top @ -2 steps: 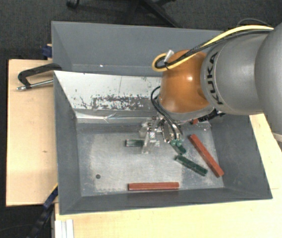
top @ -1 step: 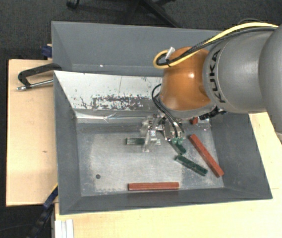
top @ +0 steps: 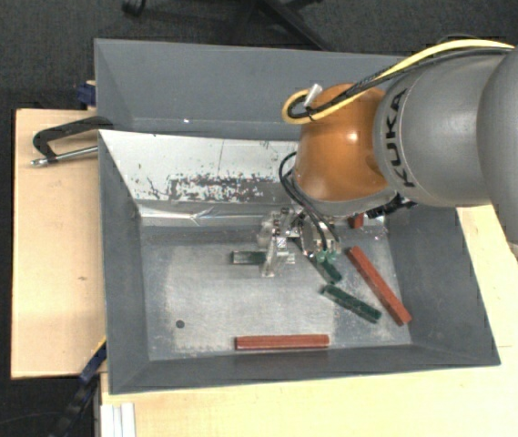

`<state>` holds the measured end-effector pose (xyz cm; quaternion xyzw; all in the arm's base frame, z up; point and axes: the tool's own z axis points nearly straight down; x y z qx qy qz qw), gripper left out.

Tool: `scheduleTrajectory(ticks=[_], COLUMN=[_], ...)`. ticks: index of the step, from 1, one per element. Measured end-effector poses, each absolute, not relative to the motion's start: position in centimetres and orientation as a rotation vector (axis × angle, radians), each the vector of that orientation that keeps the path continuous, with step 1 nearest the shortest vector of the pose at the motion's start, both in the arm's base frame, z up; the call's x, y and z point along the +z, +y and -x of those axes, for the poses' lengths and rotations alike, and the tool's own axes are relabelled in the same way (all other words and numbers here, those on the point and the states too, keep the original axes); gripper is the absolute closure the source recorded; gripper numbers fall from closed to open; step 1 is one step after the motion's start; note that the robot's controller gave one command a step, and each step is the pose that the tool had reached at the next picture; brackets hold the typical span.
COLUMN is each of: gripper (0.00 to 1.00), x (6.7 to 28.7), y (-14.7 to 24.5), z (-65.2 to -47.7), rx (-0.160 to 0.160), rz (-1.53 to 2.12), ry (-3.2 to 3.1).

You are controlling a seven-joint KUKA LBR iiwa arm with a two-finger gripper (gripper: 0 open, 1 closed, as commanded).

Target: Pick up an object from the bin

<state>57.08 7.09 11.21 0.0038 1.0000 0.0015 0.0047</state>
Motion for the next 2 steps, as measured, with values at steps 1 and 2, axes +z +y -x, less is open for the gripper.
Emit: scheduleTrajectory(ticks=[1, 2], gripper=[1.0, 1.0], x=[11.7, 13.4], y=[7.1, 7.1], z=[-56.9, -56.9], rx=[0.003, 0.003], rz=[-0.012, -0.012], ry=[3.14, 3.141])
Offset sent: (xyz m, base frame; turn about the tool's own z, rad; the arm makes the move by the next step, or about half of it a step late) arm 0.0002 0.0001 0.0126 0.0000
